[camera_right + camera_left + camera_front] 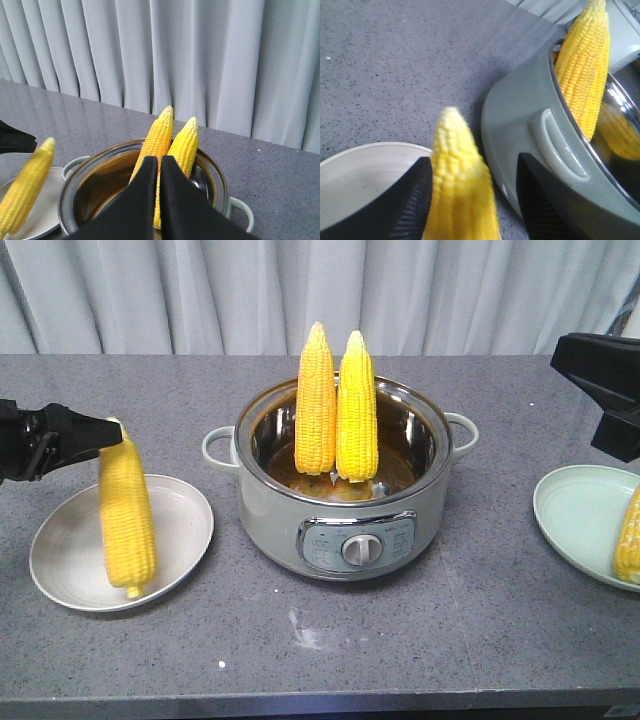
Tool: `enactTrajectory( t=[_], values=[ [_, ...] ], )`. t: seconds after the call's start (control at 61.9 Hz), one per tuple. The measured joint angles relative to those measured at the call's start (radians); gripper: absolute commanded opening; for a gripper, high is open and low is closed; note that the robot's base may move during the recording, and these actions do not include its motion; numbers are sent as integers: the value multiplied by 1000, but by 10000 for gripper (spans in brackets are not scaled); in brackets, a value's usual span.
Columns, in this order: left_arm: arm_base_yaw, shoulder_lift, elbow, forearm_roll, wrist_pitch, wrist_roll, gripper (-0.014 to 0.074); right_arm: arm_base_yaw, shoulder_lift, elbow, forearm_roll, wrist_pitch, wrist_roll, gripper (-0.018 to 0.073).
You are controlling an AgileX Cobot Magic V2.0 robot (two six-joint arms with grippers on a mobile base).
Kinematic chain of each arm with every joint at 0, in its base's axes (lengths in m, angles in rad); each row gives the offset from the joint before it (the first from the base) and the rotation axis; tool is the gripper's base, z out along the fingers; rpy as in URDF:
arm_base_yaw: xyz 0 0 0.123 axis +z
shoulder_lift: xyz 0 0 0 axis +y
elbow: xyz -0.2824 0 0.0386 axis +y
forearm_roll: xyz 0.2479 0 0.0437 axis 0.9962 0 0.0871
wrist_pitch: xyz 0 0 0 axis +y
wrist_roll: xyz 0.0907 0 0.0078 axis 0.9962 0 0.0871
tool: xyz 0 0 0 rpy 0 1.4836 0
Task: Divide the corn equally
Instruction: 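Lower the cob onto the beige plate and open the left gripper, then move the right gripper over the pot to the cob farthest from the left gripper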
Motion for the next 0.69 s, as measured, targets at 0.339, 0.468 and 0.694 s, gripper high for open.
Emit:
enactTrajectory(
  t=[0.339, 0.468, 0.694],
  values=[
    [0, 0, 0, 0, 39, 0, 382, 0, 0, 0, 0, 0, 0, -10],
    [0, 0, 0, 0, 39, 0, 382, 0, 0, 0, 0, 0, 0, -9],
    [0, -1, 0, 0, -26, -3, 380, 0, 0, 0, 6, 0, 0, -9]
  ],
)
